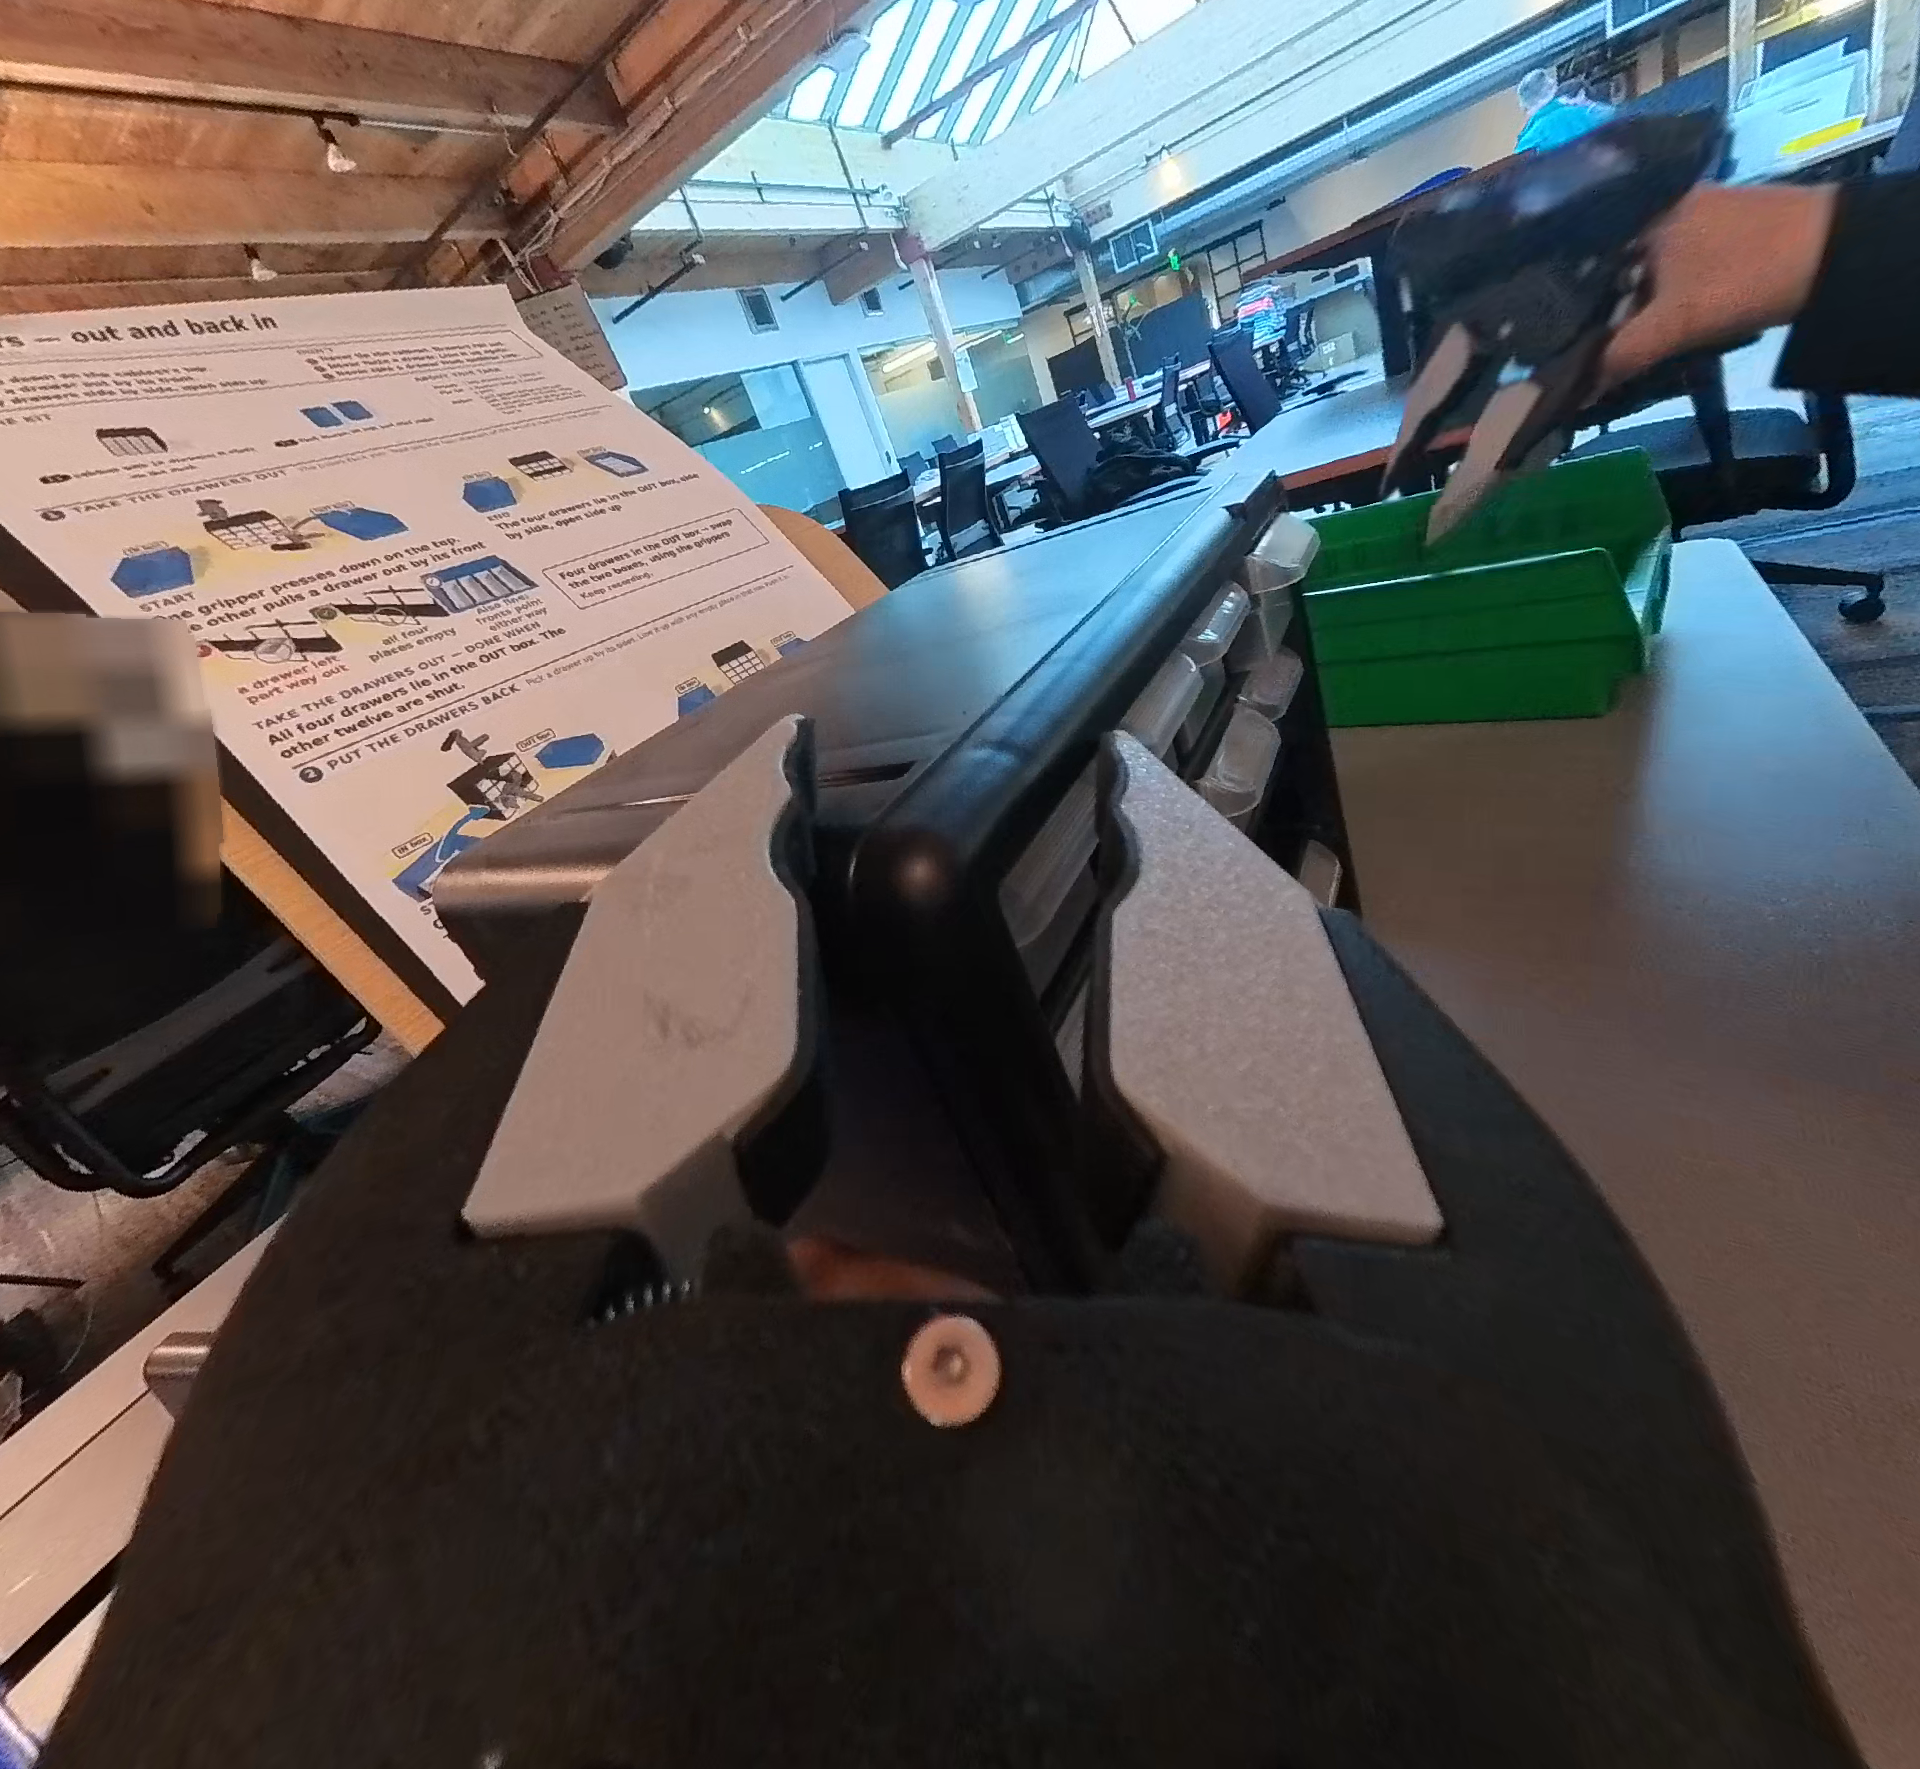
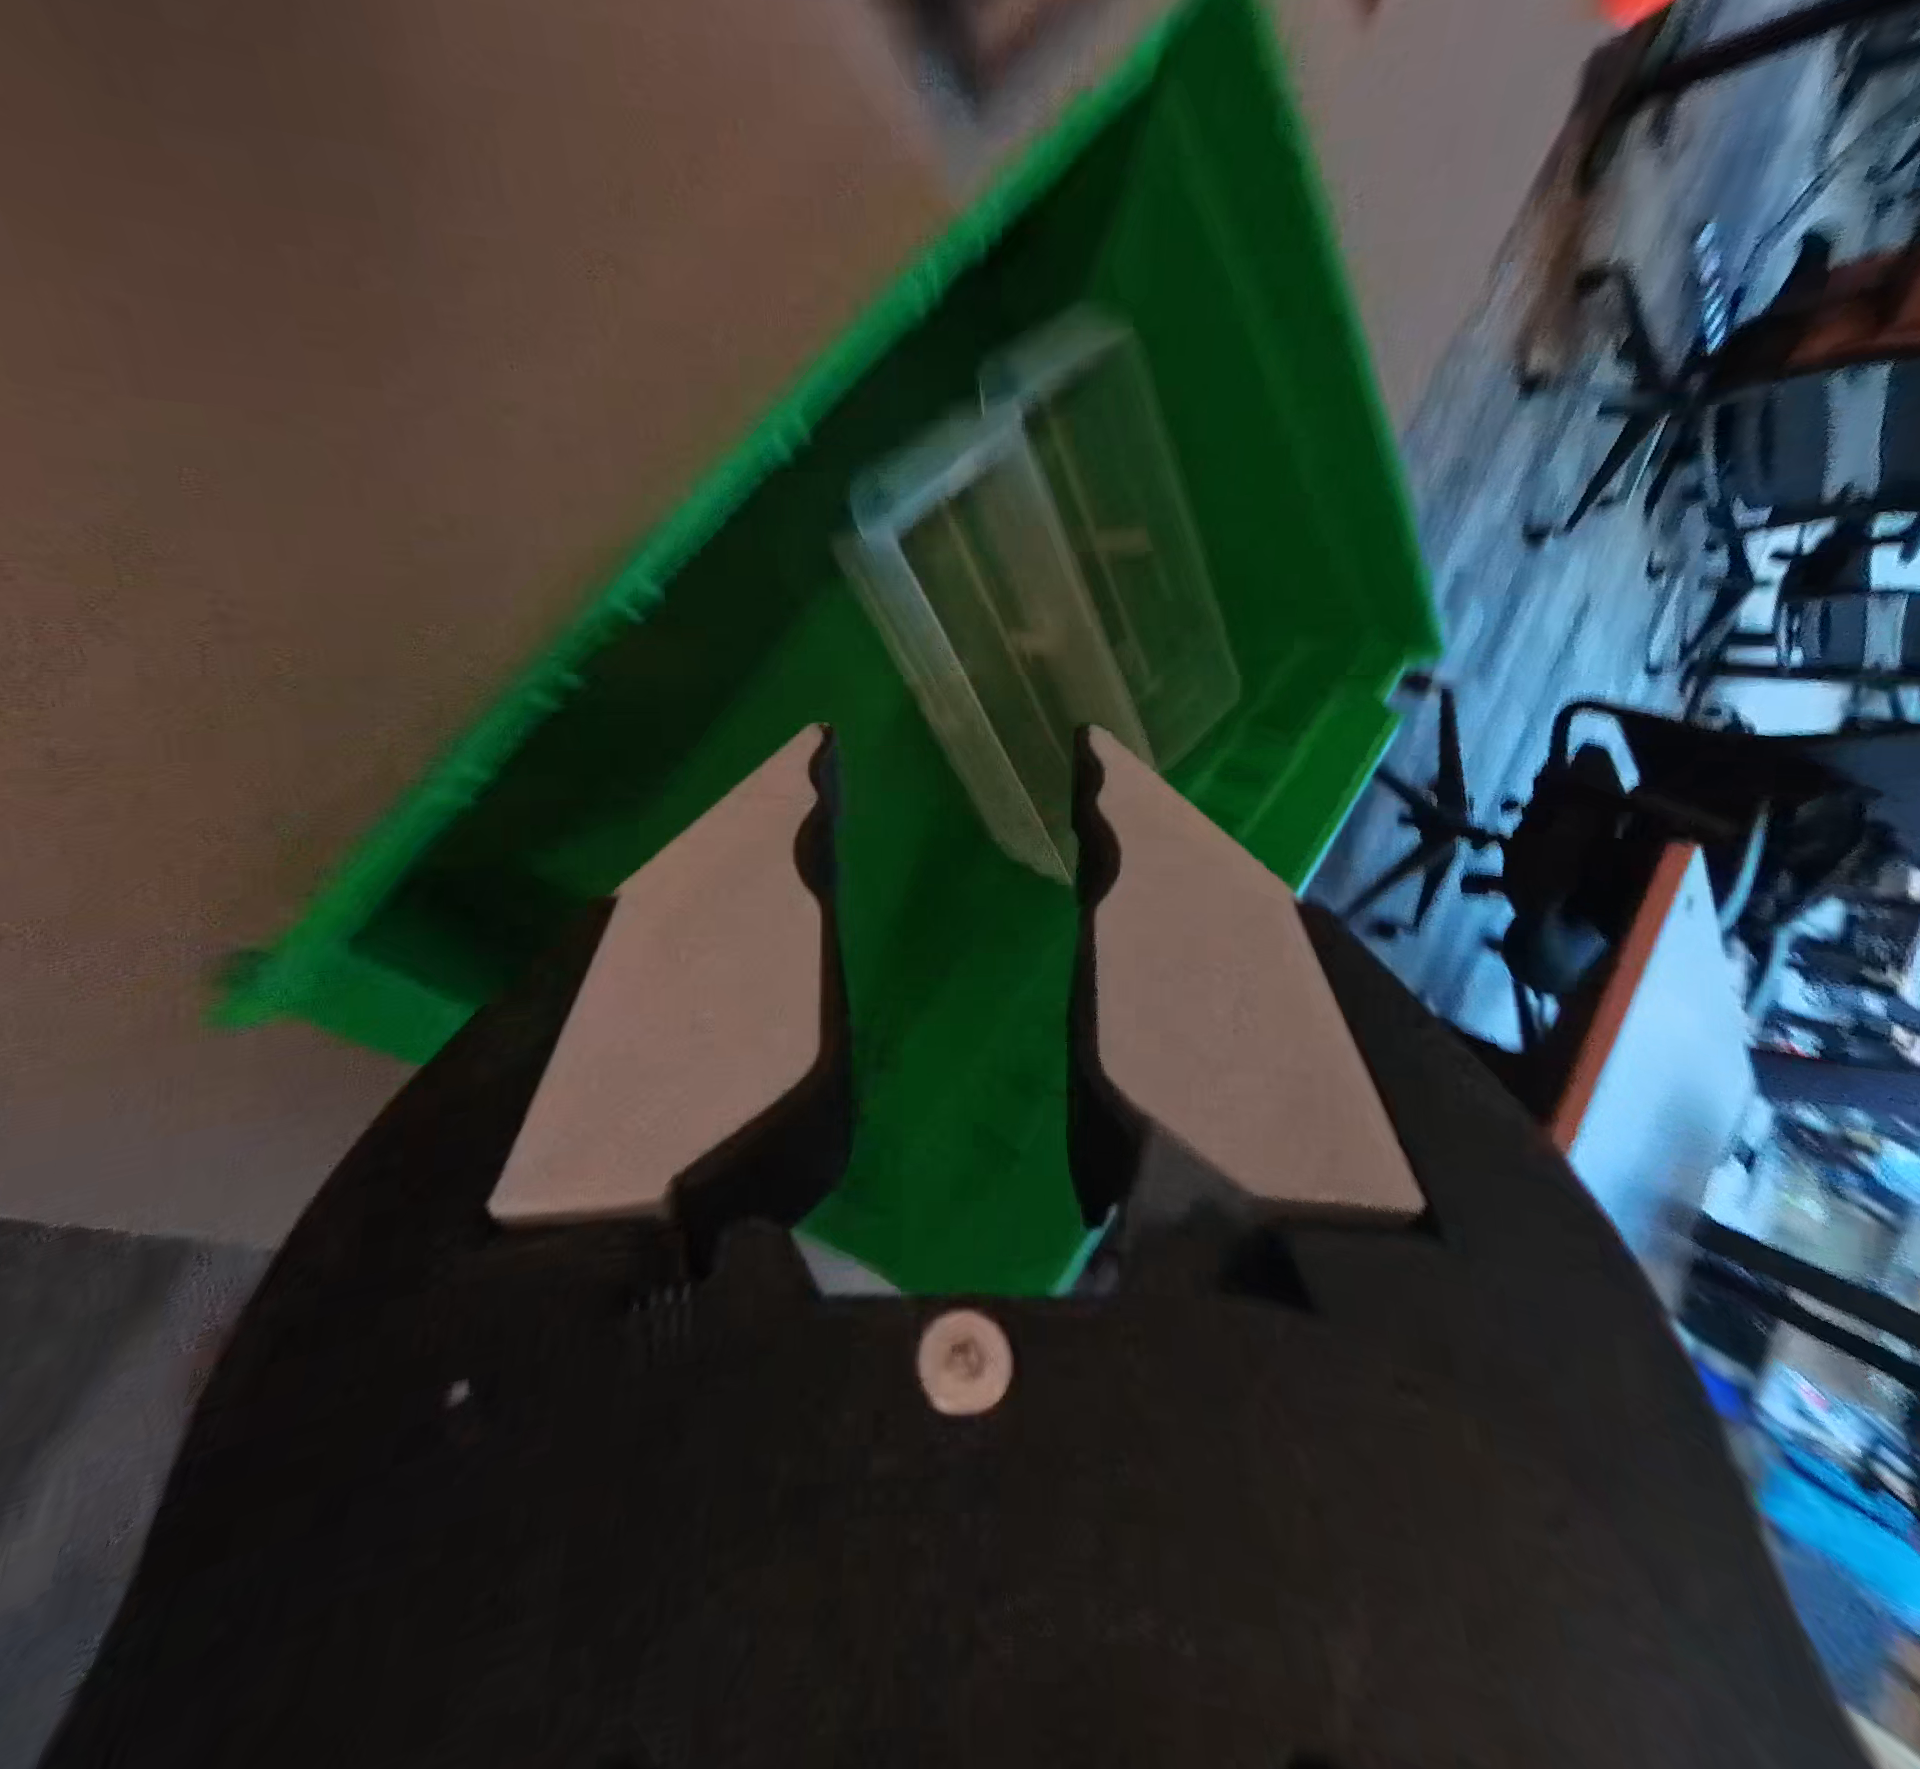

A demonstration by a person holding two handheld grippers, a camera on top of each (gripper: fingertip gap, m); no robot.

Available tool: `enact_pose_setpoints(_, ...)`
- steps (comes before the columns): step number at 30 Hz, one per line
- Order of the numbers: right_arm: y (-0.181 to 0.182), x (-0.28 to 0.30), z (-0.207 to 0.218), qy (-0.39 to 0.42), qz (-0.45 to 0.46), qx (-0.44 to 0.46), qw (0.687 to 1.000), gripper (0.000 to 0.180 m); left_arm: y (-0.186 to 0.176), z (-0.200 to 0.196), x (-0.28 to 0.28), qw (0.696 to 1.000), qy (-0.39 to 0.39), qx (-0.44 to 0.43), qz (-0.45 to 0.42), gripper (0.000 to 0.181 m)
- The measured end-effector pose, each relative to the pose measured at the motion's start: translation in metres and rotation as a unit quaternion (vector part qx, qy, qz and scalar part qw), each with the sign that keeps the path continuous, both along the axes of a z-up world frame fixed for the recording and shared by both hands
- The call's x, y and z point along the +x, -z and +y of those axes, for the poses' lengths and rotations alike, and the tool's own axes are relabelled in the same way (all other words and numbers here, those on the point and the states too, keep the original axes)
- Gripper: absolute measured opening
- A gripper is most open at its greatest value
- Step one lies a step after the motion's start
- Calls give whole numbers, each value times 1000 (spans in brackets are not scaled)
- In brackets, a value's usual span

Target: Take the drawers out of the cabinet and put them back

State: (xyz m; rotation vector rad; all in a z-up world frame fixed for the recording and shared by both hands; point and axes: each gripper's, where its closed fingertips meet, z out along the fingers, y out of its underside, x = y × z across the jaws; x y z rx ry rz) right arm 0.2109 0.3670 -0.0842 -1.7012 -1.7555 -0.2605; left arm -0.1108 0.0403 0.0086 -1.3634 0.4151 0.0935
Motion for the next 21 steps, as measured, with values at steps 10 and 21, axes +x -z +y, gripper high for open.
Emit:
enact_pose_setpoints(10,-26,-162,-289,-243,314,-299,868,57,0,0,0,1000,-2,0,-1,52)
enact_pose_setpoints(21,31,-264,-318,-124,405,-488,763,51,0,0,0,1000,-4,-11,-5,53)
